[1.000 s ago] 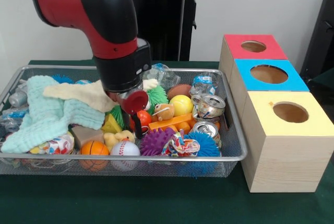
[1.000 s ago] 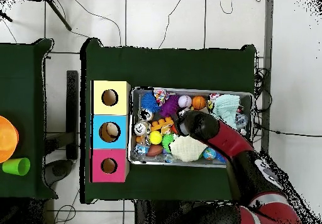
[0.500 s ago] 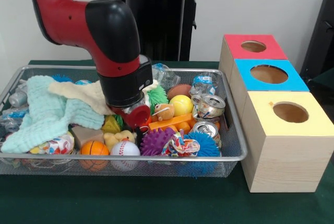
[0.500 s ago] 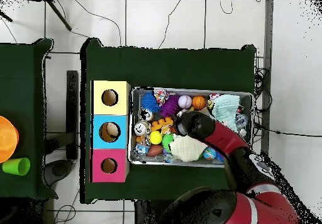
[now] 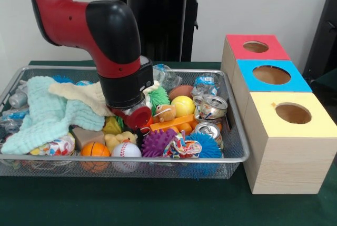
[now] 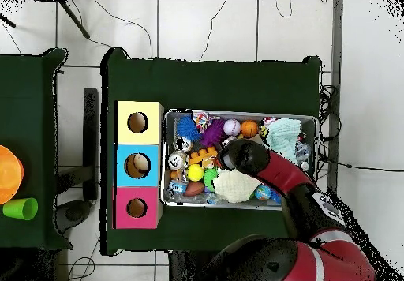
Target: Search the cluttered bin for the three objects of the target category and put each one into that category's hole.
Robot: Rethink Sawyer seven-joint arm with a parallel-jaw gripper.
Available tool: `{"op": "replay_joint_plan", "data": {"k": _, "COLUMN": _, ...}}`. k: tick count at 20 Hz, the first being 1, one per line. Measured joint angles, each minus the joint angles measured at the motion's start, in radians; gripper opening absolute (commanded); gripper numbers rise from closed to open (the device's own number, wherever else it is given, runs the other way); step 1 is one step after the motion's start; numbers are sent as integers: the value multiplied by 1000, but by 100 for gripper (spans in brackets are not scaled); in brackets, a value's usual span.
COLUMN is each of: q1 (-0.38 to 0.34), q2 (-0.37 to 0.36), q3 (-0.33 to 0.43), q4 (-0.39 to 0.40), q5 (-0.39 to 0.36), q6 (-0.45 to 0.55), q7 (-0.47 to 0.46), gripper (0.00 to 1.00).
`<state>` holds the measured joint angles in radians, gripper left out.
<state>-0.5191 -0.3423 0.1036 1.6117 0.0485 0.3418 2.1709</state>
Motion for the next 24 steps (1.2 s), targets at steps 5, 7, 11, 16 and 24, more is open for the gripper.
{"op": "replay_joint_plan", "data": {"k": 5, "q1": -16, "q2": -2, "q3": 1, "q4": 0, "q5": -23, "q6": 0, "q7": 0, "gripper": 100}}
{"op": "replay_joint_plan", "data": {"k": 7, "q1": -23, "q2": -2, "q3": 2, "q4": 0, "q5": -30, "q6": 0, "q7": 0, "gripper": 100}}
{"op": "replay_joint_plan", "data": {"k": 11, "q1": -26, "q2": -3, "q3": 2, "q4": -1, "q5": -44, "q6": 0, "q7": 0, "gripper": 100}}
{"op": "replay_joint_plan", "data": {"k": 16, "q1": -25, "q2": -3, "q3": 3, "q4": -4, "q5": -58, "q6": 0, "q7": 0, "gripper": 100}}
{"op": "replay_joint_plan", "data": {"k": 24, "q1": 3, "q2": -3, "q3": -26, "q4": -4, "q5": -66, "q6": -9, "q7": 0, "gripper": 0}}
